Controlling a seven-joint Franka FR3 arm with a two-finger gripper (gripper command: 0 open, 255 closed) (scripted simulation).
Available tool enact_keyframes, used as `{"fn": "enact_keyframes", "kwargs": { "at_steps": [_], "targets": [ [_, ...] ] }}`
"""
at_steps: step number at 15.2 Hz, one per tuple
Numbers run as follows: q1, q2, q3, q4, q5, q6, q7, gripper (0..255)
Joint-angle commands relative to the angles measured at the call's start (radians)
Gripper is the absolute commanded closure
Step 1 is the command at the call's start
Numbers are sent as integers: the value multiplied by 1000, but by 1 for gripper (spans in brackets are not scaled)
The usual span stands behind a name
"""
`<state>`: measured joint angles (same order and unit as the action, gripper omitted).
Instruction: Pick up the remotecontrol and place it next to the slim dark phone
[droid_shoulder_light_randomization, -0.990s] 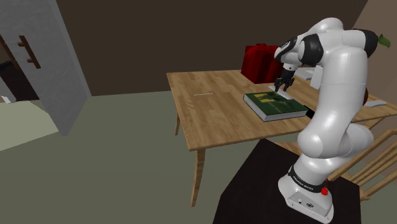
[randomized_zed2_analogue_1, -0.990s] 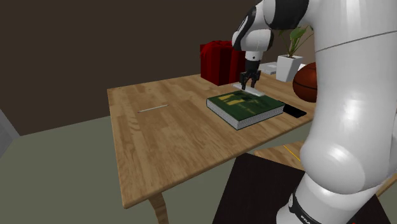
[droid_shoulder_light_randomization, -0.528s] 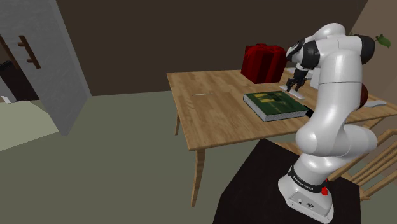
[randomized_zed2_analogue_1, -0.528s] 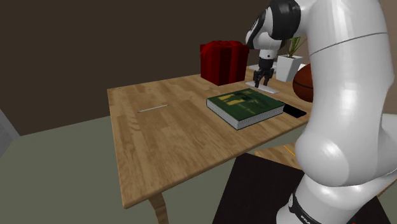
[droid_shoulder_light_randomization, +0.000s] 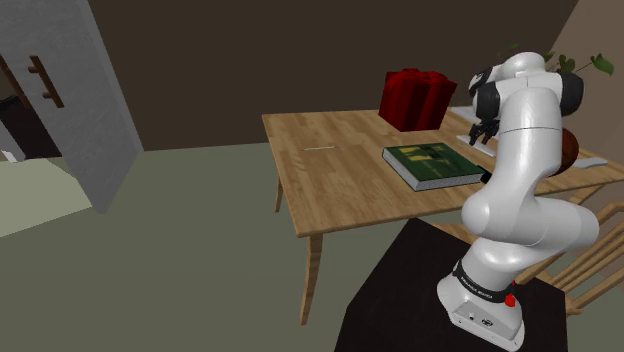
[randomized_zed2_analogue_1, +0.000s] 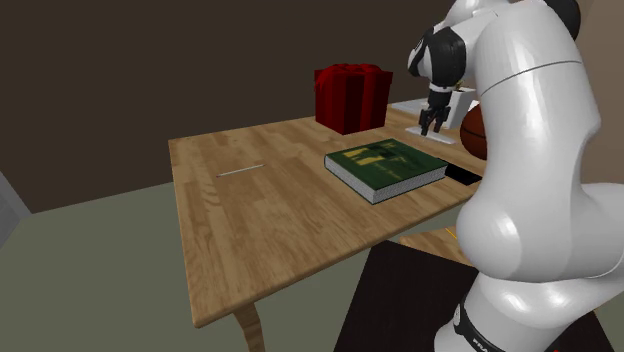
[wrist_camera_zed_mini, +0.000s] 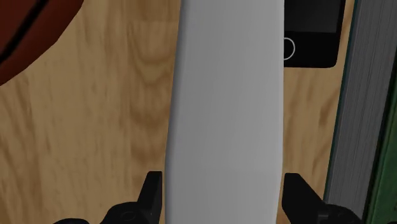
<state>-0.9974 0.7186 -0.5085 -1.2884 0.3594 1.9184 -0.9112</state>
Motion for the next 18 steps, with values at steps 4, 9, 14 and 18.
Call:
{"fn": "enact_keyframes", "kwargs": {
  "at_steps": [4,9,14,18],
  "targets": [
    [-7,29,9,-19,13,46,-14,255],
    [-9,55,18,-43,26,95,-22,255],
    [-11,74,25,-55,34,124,-27,255],
    [-11,74,25,-55,34,124,-27,255]
  ]
}}
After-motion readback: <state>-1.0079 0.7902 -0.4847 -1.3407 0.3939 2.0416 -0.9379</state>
